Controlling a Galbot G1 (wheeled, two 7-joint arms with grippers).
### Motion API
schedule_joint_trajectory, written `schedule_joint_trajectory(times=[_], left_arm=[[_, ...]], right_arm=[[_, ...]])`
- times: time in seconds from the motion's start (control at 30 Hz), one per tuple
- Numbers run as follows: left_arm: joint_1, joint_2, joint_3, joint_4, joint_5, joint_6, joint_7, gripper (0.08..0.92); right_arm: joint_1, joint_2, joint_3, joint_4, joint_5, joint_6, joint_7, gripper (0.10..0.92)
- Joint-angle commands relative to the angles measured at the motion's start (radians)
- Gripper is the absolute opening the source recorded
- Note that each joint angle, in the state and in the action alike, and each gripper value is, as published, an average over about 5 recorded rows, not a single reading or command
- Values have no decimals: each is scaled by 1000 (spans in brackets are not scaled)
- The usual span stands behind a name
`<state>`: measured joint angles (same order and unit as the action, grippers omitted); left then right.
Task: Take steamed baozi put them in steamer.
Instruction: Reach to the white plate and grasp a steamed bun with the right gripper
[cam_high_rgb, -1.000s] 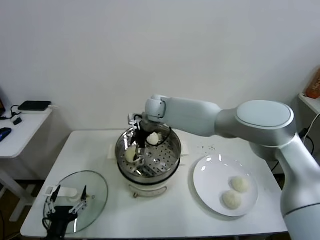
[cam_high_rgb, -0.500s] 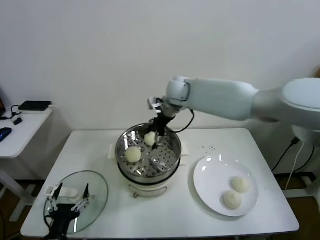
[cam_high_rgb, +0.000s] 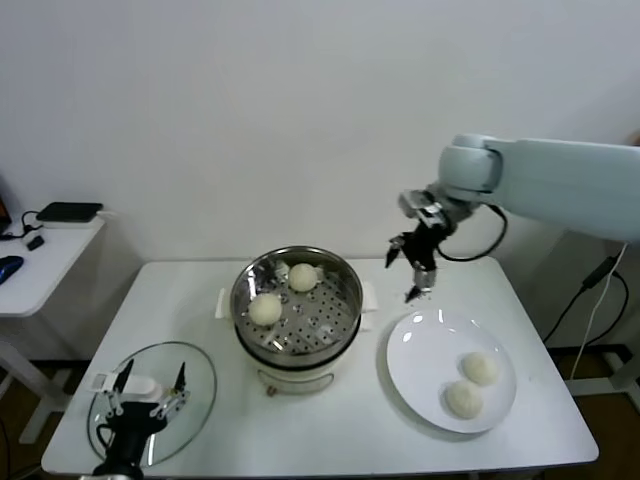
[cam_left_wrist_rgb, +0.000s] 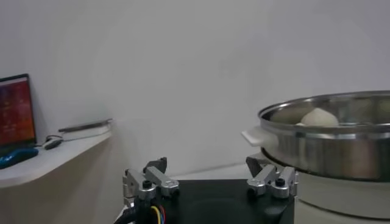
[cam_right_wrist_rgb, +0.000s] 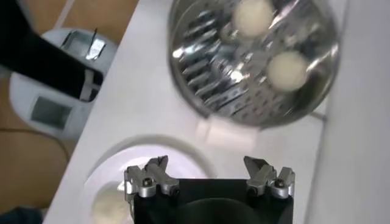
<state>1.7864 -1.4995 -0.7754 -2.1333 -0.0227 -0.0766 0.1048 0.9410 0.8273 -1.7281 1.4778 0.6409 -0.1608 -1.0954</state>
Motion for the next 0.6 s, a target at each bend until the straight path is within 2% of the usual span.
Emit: schedule_joint_trajectory(times=[0.03,0.6], left_arm=[[-3,-1,10,0,8,-6,11,823],[4,-5,2,10,-1,-7,5,823]], right_arm=[[-108,-279,-8,153,-293,31,-26,823],[-470,-318,220,92,-437,-15,36,823]])
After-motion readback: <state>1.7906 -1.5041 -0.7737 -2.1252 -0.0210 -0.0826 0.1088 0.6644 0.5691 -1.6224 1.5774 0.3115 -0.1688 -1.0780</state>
